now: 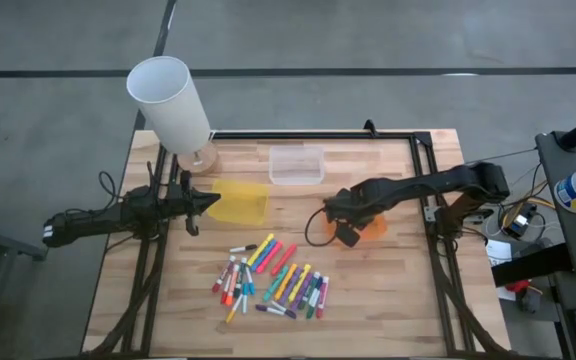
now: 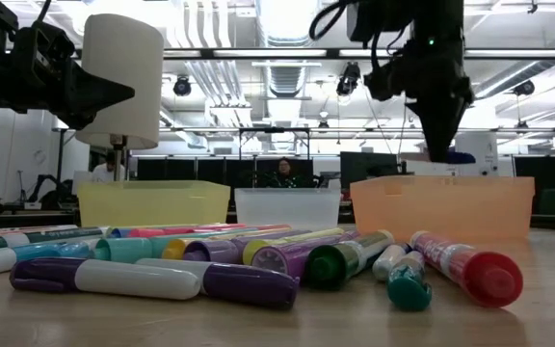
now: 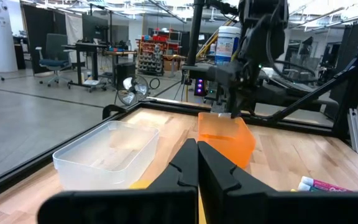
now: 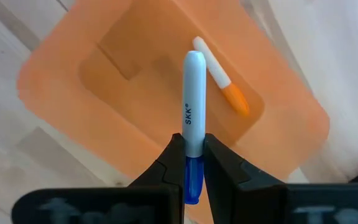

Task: Pick & Place Markers
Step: Put the bottom small blue highlighter pen into the orange bin

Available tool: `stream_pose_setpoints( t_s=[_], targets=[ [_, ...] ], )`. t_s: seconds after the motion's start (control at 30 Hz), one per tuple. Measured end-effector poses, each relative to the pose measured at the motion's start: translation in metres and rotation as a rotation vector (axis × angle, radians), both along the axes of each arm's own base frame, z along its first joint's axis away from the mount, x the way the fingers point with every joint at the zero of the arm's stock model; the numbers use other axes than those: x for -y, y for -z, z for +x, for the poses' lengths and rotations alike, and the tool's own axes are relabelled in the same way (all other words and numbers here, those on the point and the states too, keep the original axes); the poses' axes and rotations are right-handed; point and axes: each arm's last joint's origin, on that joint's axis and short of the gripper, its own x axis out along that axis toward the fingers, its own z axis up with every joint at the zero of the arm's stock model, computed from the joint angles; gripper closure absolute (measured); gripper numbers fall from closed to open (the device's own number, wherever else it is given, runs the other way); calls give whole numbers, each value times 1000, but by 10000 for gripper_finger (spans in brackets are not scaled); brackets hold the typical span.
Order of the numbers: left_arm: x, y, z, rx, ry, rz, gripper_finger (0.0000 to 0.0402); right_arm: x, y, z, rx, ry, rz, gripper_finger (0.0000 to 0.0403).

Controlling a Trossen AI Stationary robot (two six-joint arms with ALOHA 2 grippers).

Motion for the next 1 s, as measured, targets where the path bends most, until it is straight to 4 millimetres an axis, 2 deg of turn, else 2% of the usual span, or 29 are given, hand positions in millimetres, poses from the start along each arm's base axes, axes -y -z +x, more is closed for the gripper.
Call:
stream_pose_setpoints(
  t_s=[0.37,0.87,1.0],
  targets=[
    [0,0,0,0,0,0,402,-1,32,12,-65,-42,42,374],
    [0,0,0,0,0,0,402,-1,41,8,-79,-35,36,372],
    [0,0,0,0,0,0,402,-1,41,8,-79,-32,35,352]
  ],
)
